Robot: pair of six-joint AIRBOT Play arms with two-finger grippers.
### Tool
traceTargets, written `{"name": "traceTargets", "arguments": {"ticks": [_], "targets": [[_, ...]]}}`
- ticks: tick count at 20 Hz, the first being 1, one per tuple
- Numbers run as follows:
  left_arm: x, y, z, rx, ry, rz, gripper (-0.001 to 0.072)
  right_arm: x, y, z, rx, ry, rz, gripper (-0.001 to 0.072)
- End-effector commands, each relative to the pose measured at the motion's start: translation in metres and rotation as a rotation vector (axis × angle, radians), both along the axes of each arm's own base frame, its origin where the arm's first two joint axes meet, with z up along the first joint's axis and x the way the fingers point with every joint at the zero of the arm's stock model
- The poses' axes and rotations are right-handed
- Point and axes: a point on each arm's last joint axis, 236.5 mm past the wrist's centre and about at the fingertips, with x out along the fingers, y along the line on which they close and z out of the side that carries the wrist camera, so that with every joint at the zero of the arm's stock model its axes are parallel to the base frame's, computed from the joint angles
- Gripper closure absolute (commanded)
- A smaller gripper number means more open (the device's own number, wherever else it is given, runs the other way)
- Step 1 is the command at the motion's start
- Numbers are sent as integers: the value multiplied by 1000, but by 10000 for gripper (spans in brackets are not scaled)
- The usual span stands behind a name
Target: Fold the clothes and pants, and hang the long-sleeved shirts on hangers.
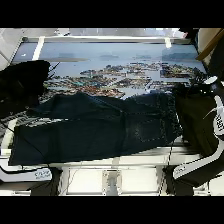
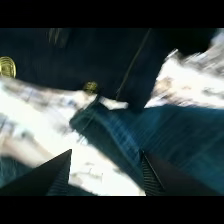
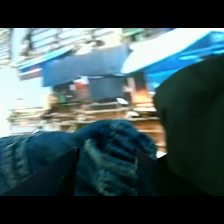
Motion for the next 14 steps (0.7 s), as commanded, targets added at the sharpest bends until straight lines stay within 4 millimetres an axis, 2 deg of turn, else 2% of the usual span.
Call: {"name": "traceTargets", "arguments": {"ticks": [1, 2, 3, 5, 6, 7, 8, 9, 12, 14], "targets": [[37, -30, 81, 131, -274, -261, 193, -4, 7, 18, 15, -7, 26, 317], [43, -49, 91, 158, -292, -369, 194, -3, 6, 25, 8, -21, 27, 318], [40, -65, 84, 176, -236, -456, 194, -1, 6, 33, 0, -38, 26, 318], [20, -93, 39, 138, -10, -580, 193, 0, 5, 48, -15, -67, 26, 318], [16, -105, 15, 128, 95, -637, 190, 1, 4, 53, -21, -79, 25, 318], [21, -111, -6, 149, 162, -675, 149, 1, 4, 56, -23, -86, 24, 318], [25, -115, -25, 186, 231, -704, 98, 0, 5, 57, -23, -86, 26, 318], [26, -116, -45, 233, 316, -713, 98, -1, 5, 57, -21, -83, 29, 318], [8, -115, -96, 291, 585, -750, 98, -4, -1, 53, -55, -66, 38, 317], [-2, -105, -119, 308, 688, -680, 98, -7, -5, 50, -82, -52, 46, 317]]}}
